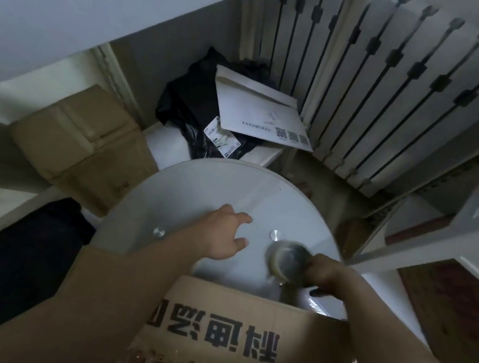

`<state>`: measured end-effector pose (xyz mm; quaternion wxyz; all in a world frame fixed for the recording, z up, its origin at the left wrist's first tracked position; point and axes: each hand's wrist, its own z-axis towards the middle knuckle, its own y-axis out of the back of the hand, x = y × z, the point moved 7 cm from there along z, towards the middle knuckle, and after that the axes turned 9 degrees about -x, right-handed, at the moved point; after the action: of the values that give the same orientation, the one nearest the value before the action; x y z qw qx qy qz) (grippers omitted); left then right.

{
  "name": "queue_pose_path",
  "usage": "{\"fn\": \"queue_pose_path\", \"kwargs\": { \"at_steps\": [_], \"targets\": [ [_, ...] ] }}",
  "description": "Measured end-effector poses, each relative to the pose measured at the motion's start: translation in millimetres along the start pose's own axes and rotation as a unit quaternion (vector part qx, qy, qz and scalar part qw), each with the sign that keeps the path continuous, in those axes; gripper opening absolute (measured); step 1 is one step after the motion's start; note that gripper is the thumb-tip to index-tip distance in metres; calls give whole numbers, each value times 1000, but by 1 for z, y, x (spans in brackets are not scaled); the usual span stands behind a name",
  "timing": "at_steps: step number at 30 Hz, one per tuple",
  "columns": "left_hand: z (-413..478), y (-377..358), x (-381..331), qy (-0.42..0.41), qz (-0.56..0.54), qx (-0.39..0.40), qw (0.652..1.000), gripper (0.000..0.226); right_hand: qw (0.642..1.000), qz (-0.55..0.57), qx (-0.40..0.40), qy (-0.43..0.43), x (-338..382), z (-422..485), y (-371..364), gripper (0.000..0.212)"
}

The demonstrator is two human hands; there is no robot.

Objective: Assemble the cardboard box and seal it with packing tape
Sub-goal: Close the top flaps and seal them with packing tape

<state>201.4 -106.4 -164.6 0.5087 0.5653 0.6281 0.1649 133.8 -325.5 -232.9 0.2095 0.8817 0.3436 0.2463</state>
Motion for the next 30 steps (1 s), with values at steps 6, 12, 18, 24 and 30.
{"fn": "queue_pose_path", "kwargs": {
  "at_steps": [6,12,18,24,30],
  "targets": [
    [13,24,33,4,-8,-22,1000,56,994,5,-56,91,80,31,-1,30],
    [-3,44,52,19,-22,-33,999,54,984,94,-109,105,92,-3,15,57],
    [-59,49,42,-19,-6,-10,1000,64,973,44,-204,94,62,-97,25,49],
    [-130,60,85,127,73,-74,986,98,961,44,-251,-110,-15,-175,-4,80],
    [-168,52,125,270,-61,-122,953,116,953,120,-233,-153,-39,-219,-34,40]
  ]
}}
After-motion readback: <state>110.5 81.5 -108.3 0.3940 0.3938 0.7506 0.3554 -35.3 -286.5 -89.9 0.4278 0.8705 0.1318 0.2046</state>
